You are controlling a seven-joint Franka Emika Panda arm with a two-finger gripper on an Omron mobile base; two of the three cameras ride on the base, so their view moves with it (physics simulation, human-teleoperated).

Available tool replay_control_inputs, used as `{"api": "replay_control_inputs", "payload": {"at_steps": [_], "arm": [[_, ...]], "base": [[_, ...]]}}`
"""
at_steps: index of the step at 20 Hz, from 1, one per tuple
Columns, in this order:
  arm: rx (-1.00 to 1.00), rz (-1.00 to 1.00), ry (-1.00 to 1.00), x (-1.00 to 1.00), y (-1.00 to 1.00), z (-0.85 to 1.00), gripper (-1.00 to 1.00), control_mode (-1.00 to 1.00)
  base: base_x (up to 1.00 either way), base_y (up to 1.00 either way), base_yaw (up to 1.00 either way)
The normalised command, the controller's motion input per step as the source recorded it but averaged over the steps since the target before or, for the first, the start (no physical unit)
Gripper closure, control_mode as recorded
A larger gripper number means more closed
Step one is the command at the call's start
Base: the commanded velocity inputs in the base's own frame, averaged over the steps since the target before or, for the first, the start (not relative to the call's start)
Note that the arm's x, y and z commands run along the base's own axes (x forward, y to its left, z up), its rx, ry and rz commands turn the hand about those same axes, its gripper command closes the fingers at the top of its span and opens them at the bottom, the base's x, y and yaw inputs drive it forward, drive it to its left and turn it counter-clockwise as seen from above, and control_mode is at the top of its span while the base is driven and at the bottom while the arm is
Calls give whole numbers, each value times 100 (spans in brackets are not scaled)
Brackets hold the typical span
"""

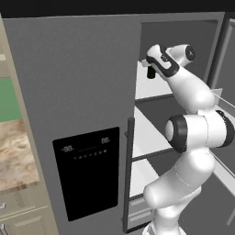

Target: Place the beer and liquor on the top shelf of the fridge to keep them out of children's reach, and place the kiwi on lower shelves for easy access.

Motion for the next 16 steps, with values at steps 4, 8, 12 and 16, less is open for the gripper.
{"api": "replay_control_inputs", "payload": {"at_steps": [4, 8, 12, 16], "arm": [[0, 0, 0, 4, 0, 0, -100, -100], [0, 0, 0, -1, 0, 3, -100, -100], [0, 0, 0, -22, -1, 12, -100, -100], [0, 0, 0, -41, 0, 15, -100, -100]], "base": [[0, 0, 0], [0, 0, 0], [0, 0, 0], [0, 0, 0]]}}
